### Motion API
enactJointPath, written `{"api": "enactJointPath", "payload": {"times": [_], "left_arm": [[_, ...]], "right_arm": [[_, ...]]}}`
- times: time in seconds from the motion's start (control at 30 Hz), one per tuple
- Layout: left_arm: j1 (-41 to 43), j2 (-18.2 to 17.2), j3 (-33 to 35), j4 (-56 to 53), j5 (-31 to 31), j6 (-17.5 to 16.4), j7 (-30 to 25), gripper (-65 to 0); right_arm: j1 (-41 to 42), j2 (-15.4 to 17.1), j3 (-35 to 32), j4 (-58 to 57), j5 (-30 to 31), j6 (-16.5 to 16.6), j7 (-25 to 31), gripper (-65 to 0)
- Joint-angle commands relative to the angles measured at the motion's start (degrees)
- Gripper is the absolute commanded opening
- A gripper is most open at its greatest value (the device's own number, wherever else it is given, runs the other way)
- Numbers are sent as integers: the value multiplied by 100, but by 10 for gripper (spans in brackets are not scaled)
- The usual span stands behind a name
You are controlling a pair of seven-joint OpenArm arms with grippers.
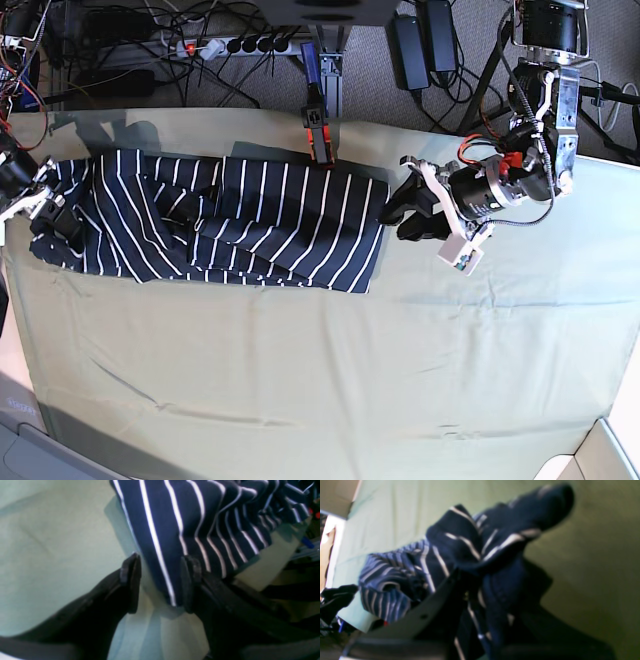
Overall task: Fold the T-shirt properly
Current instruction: 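Release the shirt end and raise the left gripper off the fold, then grasp the striped shirt's free end with the right gripper and lift it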
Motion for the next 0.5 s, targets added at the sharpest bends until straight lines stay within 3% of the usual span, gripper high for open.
{"api": "enactJointPath", "payload": {"times": [0.0, 0.2, 0.4, 0.47], "left_arm": [[-59, -20, -15, 79, 20, -137, -188, -360], [-63, -20, -15, -7, 404, -137, -511, -386], [-103, -9, 0, -560, 483, -137, -828, -636], [-131, 2, 63, -717, 503, -137, -844, -650]], "right_arm": [[61, 153, 72, 219, 155, 411, 111, -650], [61, 153, 72, 857, 144, 411, 26, -650], [61, 153, 2, 1222, 133, 409, 31, -650], [63, 151, -109, 1290, 111, 409, 42, -650]]}}
